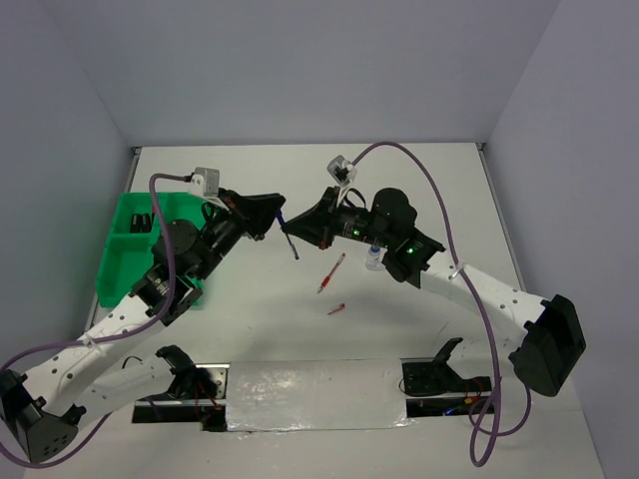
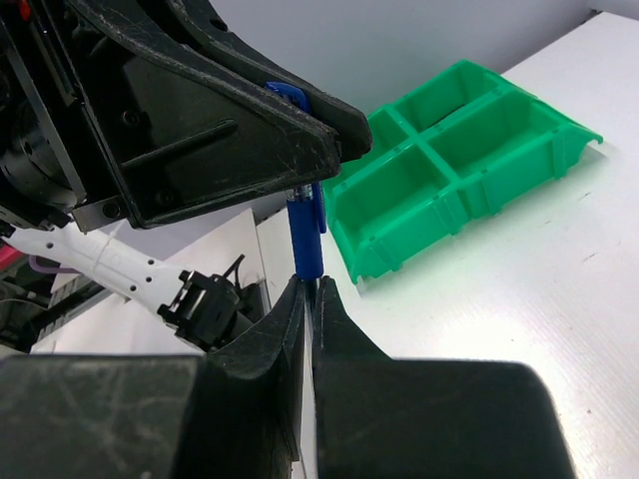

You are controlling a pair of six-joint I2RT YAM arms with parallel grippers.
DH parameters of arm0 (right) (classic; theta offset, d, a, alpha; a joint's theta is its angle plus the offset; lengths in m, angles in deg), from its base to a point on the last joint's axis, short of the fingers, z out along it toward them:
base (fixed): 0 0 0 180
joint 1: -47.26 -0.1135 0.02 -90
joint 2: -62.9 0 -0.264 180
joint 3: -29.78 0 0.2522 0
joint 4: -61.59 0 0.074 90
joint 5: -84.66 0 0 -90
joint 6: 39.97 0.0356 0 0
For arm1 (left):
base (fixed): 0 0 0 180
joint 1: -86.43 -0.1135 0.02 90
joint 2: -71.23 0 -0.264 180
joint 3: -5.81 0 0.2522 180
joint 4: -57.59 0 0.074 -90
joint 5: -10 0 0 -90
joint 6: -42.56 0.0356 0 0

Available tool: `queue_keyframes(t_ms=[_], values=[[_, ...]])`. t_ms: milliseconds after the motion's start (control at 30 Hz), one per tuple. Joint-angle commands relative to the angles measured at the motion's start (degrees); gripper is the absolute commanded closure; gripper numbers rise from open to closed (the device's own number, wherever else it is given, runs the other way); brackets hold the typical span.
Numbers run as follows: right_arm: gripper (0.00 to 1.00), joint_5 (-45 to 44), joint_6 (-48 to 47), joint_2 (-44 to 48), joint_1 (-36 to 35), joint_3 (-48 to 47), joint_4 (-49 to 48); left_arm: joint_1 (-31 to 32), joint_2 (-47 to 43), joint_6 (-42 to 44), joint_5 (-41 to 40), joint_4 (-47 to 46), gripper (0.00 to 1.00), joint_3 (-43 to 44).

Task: Sort the stationery into containers
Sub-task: Close the pen cap on the pen.

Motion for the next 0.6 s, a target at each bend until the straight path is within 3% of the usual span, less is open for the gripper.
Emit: queue_keyframes(t_ms=[0, 567], values=[[1.0, -3.1, 2.5, 1.1, 0.5, -9.0, -16.2, 2.1, 1.9, -1.4, 9.1, 9.8, 1.0, -4.0], [1.0, -2.8, 4.2, 0.5, 2.1, -12.8, -16.4, 2.7, 1.7, -2.5, 10.2, 8.3, 1.0, -8.3]])
